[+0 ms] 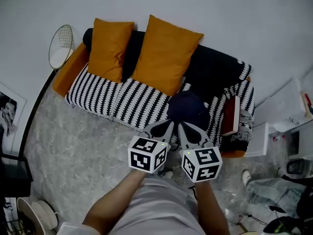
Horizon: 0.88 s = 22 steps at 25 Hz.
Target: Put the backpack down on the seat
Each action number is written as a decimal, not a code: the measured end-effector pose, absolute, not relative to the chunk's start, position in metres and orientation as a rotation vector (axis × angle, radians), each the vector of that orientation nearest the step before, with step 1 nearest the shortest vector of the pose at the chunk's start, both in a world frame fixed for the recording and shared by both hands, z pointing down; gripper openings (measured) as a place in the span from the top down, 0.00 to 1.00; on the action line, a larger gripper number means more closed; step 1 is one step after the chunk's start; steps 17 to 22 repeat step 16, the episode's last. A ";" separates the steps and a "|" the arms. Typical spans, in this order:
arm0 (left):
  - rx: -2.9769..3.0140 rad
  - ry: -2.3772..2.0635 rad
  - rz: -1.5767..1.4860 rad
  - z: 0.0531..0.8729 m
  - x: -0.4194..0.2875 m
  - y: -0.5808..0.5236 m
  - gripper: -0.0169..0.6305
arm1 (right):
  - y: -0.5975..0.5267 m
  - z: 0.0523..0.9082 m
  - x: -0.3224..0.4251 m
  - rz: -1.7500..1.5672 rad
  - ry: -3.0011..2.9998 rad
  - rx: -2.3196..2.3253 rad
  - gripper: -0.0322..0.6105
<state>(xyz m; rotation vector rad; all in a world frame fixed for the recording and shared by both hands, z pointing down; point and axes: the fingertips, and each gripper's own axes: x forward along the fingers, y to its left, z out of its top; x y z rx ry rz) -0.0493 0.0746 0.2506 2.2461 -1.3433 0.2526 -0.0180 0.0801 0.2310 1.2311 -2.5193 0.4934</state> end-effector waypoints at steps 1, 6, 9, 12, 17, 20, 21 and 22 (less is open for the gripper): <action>2.251 -1.343 0.253 0.250 -0.049 0.076 0.96 | 0.082 0.231 -0.018 0.491 -2.519 1.229 0.95; 2.264 -1.348 0.257 0.248 -0.047 0.081 0.96 | 0.088 0.233 -0.015 0.488 -2.515 1.234 0.95; 2.261 -1.344 0.266 0.248 -0.047 0.083 0.96 | 0.090 0.233 -0.016 0.494 -2.511 1.237 0.95; 2.259 -1.338 0.269 0.249 -0.046 0.083 0.96 | 0.090 0.233 -0.015 0.496 -2.507 1.238 0.95; 2.273 -1.329 0.270 0.249 -0.045 0.081 0.96 | 0.086 0.235 -0.015 0.500 -2.503 1.242 0.95; 2.273 -1.329 0.270 0.249 -0.045 0.081 0.96 | 0.086 0.235 -0.015 0.500 -2.503 1.242 0.95; 2.273 -1.329 0.270 0.249 -0.045 0.081 0.96 | 0.086 0.235 -0.015 0.500 -2.503 1.242 0.95; 2.273 -1.329 0.270 0.249 -0.045 0.081 0.96 | 0.086 0.235 -0.015 0.500 -2.503 1.242 0.95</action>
